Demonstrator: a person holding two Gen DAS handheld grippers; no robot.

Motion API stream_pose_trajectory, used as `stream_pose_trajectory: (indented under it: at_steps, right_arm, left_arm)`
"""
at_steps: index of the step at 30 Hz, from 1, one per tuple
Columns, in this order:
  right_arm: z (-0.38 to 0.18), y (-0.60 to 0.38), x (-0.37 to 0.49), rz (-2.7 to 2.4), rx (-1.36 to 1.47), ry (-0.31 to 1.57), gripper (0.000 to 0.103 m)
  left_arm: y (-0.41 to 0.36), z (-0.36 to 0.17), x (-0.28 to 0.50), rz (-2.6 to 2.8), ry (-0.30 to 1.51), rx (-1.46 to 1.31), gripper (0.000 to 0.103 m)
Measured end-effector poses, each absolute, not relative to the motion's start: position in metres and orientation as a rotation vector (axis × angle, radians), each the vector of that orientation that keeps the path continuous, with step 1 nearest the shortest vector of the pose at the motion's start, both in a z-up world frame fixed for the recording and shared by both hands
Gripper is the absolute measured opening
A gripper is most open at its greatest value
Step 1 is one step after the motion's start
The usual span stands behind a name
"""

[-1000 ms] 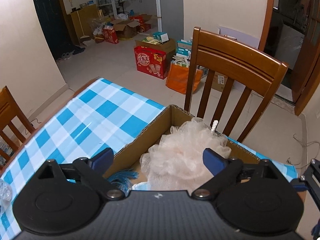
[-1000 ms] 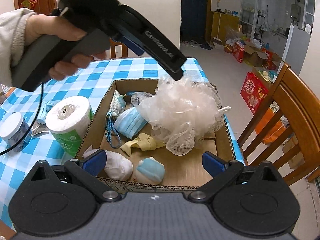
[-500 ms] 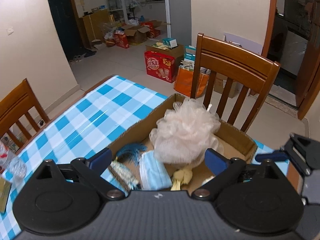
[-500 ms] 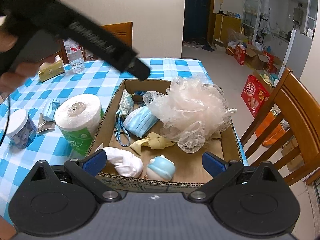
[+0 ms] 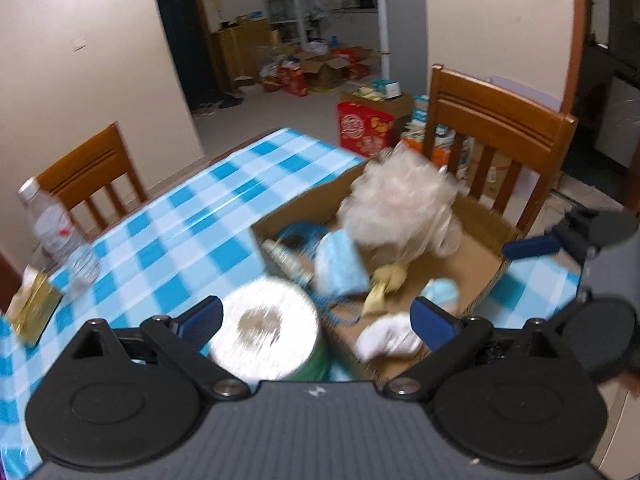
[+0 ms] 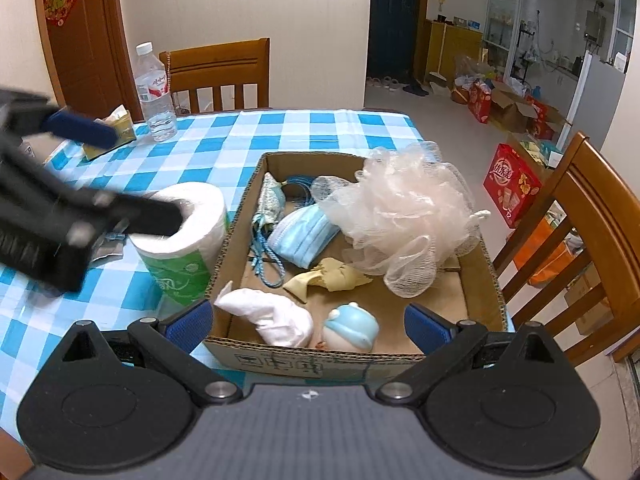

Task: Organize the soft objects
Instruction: 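Move both grippers back over the table toward the mask and sachet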

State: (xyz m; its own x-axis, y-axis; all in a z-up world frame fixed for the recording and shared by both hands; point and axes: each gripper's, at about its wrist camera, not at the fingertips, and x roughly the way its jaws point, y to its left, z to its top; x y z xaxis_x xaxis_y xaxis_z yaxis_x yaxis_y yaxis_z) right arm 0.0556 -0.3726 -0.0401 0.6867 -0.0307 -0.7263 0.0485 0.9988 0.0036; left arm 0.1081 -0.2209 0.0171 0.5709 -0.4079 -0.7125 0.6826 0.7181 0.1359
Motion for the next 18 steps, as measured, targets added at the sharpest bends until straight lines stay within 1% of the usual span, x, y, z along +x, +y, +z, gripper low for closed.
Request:
stream_pose_trajectory:
  at_steps: [9,18]
  right_arm:
    - [-0.036,-0.338,0.061,-0.039,0.001,0.835,0.103]
    - [-0.029,-0.280,0.069,-0.028,-0.025,0.861,0.103]
  left_arm:
    - [-0.152,-0.007,0.096,-0.579,0.783,0.427,0.100]
    - [-0.092,-0.020,0.098,-0.572,0.791,0.446,0.100]
